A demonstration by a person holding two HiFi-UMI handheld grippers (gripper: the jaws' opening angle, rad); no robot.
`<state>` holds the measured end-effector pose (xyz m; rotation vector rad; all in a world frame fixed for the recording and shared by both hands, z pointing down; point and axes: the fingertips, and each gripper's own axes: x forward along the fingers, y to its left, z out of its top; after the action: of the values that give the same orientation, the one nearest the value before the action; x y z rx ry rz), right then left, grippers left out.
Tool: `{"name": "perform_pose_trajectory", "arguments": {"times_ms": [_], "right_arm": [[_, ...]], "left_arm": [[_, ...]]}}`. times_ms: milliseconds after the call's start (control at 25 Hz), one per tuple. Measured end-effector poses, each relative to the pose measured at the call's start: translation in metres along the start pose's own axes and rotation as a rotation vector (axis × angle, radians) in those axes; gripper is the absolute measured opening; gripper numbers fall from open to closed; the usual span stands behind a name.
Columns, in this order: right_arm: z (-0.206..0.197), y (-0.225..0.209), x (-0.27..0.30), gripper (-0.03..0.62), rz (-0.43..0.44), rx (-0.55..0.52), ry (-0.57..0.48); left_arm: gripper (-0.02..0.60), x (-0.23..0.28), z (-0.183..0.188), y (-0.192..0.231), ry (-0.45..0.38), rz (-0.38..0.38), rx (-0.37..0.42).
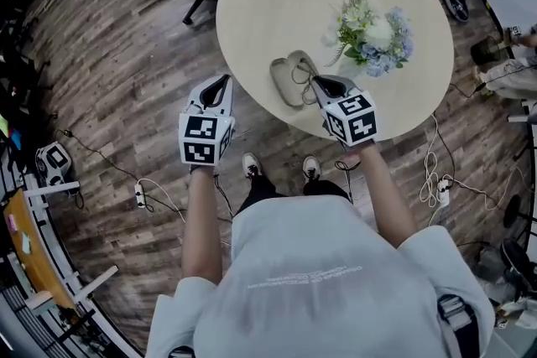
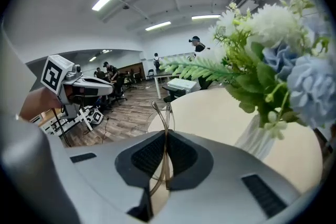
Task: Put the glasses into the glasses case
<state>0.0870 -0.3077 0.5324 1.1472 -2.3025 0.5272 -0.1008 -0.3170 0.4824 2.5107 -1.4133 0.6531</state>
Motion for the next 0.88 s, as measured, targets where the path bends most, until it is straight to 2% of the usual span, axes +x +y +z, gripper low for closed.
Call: {"name": "perform_pose_trajectory", "arguments": {"times_ms": [240,520,880], "right_arm": [[-0.009,-0.004,0.043,0.012,-0.044,0.073,0.072],[-0.034,-0.015,0.089,0.012,-0.051,0.132,0.187],[-0.077,-0.016,0.120,0.014,-0.018,0.251,0.294]], "left_arm": [[0.014,0.027,-0.019,0.021,0.045,-0.101,0.003],[0.014,0.046,-0.042,0.033,0.101,-0.168,0.001],[0.014,0.056,-0.067,0.034,0.148,-0.191,-0.027]]}}
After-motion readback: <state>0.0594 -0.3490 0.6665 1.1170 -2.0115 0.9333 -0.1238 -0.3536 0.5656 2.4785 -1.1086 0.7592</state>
